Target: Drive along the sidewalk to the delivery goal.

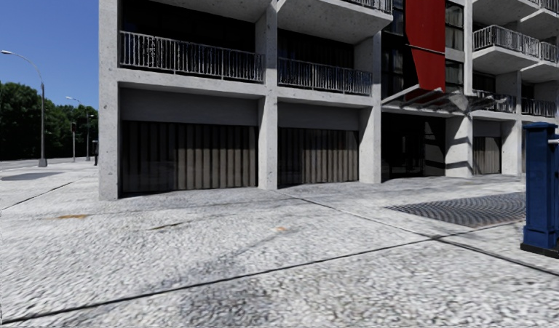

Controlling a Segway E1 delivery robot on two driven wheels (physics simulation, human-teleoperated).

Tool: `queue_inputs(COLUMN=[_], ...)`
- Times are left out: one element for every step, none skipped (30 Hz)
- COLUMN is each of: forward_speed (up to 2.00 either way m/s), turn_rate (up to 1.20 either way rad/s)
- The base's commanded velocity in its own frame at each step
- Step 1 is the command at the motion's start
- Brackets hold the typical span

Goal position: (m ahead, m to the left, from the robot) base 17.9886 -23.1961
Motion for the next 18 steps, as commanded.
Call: queue_inputs(forward_speed=[2.00,2.00,2.00,2.00,2.00,2.00,2.00,2.00,2.00,2.00,2.00,2.00,2.00,2.00,2.00,2.00,2.00,2.00], turn_rate=[-0.41,-0.41,-0.41,-0.41,-0.41,-0.41,-0.42,-0.42,-0.43,-0.44,-0.45,-0.45,-0.45,-0.45,-0.46,-0.46,-0.47,-0.48])
